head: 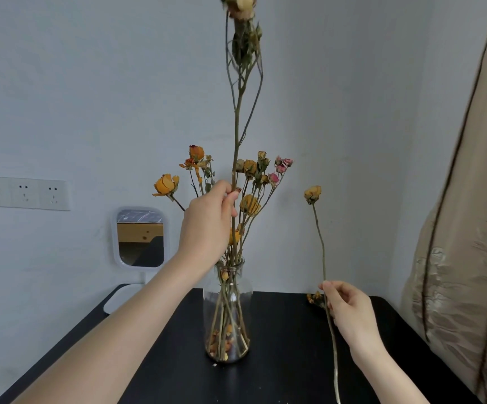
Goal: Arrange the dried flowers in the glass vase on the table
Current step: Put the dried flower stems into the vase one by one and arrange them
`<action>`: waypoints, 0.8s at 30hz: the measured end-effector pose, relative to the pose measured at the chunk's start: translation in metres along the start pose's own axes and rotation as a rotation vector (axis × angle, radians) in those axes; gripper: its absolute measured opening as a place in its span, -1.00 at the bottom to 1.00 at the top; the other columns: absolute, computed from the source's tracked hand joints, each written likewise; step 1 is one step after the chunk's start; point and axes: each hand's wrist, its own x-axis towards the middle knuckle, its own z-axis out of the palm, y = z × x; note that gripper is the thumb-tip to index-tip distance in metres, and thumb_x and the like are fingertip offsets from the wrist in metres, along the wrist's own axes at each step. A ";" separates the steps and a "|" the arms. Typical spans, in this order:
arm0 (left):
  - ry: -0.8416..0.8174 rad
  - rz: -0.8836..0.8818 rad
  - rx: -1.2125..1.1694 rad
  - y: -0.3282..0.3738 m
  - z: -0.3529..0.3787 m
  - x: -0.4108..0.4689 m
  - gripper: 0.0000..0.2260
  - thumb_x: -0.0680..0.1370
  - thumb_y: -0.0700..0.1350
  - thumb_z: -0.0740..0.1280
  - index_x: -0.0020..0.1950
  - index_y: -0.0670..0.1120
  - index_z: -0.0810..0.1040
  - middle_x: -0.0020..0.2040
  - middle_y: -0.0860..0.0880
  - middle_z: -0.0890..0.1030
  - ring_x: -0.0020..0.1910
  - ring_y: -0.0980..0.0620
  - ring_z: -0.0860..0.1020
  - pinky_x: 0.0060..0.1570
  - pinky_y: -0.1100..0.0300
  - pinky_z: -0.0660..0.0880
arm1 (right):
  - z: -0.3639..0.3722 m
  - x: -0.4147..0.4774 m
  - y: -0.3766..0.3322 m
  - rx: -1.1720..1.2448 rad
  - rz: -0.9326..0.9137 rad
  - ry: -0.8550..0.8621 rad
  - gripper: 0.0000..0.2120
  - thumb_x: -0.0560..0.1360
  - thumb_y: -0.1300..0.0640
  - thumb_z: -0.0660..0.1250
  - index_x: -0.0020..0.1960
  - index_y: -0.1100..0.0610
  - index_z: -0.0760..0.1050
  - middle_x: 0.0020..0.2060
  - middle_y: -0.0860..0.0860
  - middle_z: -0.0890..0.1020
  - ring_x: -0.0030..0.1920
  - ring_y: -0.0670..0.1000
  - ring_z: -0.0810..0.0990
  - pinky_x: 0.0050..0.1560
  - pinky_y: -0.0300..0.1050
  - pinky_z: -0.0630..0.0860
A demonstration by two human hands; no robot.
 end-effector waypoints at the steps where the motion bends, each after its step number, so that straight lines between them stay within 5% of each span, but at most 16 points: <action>1: -0.015 -0.010 0.021 -0.002 0.002 -0.001 -0.86 0.61 -0.07 0.14 -0.06 -0.06 0.45 -0.27 0.04 0.57 -0.46 0.16 0.45 -0.44 0.31 0.33 | -0.001 0.000 0.001 -0.003 -0.003 0.001 -0.87 0.55 0.12 0.25 -0.08 0.09 0.57 -0.24 0.01 0.62 -0.20 -0.07 0.53 -0.11 -0.16 0.42; 7: -0.211 -0.056 0.160 -0.011 0.017 -0.008 -0.82 0.58 -0.06 0.22 -0.09 -0.12 0.55 -0.30 -0.03 0.59 -0.27 -0.01 0.56 -0.14 0.10 0.53 | -0.005 0.002 0.006 -0.032 -0.003 0.003 -0.84 0.55 0.12 0.25 -0.09 0.13 0.59 -0.34 -0.04 0.57 -0.29 -0.10 0.49 -0.25 -0.26 0.38; 14: -0.153 -0.095 0.010 -0.009 0.027 -0.011 -0.87 0.55 -0.06 0.28 -0.03 -0.08 0.56 -0.46 0.09 0.46 -0.40 0.08 0.49 -0.24 0.17 0.49 | -0.004 0.001 0.011 -0.025 0.019 0.003 -0.88 0.55 0.13 0.26 -0.09 0.07 0.57 -0.26 0.00 0.62 -0.23 -0.07 0.55 -0.27 -0.27 0.40; 17: -0.092 -0.089 -0.072 -0.007 0.031 -0.007 -0.83 0.56 -0.05 0.27 -0.10 -0.13 0.58 -0.43 -0.03 0.52 -0.37 -0.04 0.55 -0.23 0.10 0.50 | -0.003 0.000 0.012 -0.014 0.025 -0.002 -0.87 0.54 0.13 0.26 -0.13 0.05 0.57 -0.29 -0.01 0.62 -0.26 -0.09 0.55 -0.29 -0.29 0.38; 24: -0.209 -0.213 -0.049 -0.018 0.043 -0.009 -0.80 0.56 -0.05 0.28 -0.20 -0.12 0.53 -0.37 -0.03 0.59 -0.44 0.10 0.50 -0.24 0.19 0.45 | 0.000 -0.001 0.016 -0.006 0.020 -0.009 -0.86 0.54 0.13 0.26 -0.15 0.01 0.56 -0.26 -0.03 0.64 -0.23 -0.10 0.56 -0.28 -0.29 0.38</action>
